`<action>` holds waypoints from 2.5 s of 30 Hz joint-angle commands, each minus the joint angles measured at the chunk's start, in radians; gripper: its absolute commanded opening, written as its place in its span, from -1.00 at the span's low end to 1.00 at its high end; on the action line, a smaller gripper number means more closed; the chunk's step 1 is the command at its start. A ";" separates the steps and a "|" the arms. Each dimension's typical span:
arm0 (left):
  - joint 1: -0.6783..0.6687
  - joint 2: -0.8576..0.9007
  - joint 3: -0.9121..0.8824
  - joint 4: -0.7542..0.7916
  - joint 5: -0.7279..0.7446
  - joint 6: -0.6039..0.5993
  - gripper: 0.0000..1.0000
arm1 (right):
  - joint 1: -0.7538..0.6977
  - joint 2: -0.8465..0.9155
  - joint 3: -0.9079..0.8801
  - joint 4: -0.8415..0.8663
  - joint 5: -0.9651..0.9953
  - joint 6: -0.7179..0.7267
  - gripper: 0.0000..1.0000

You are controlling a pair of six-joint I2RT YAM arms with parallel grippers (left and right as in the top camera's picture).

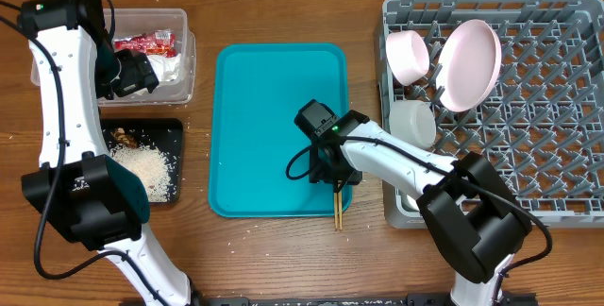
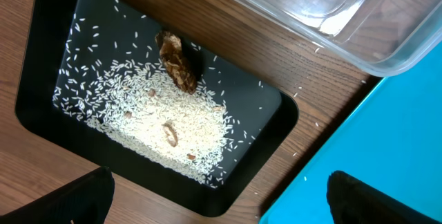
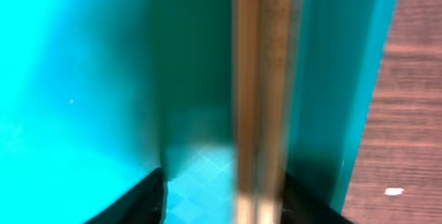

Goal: Sort waste into correct bins and load items into the dishwasher

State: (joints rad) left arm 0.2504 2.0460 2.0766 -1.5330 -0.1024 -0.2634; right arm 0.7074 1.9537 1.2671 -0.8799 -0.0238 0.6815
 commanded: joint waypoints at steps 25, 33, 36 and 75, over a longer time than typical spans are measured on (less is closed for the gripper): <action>-0.002 -0.017 0.006 0.002 -0.009 -0.014 1.00 | -0.024 -0.211 0.345 -0.330 0.058 -0.046 -0.92; -0.002 -0.017 0.006 0.002 -0.009 -0.014 0.99 | -0.312 -0.358 0.404 -0.505 0.154 -0.018 -0.92; -0.002 -0.017 0.006 0.001 -0.009 -0.014 1.00 | -0.482 -0.367 0.403 -0.517 0.158 0.007 -0.92; -0.002 -0.017 0.006 0.002 -0.009 -0.014 1.00 | -0.831 -0.721 0.599 -0.684 -0.019 -0.219 1.00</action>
State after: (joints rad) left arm 0.2504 2.0460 2.0766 -1.5307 -0.1024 -0.2634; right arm -0.1234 1.2728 1.8591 -1.5394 -0.0219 0.4820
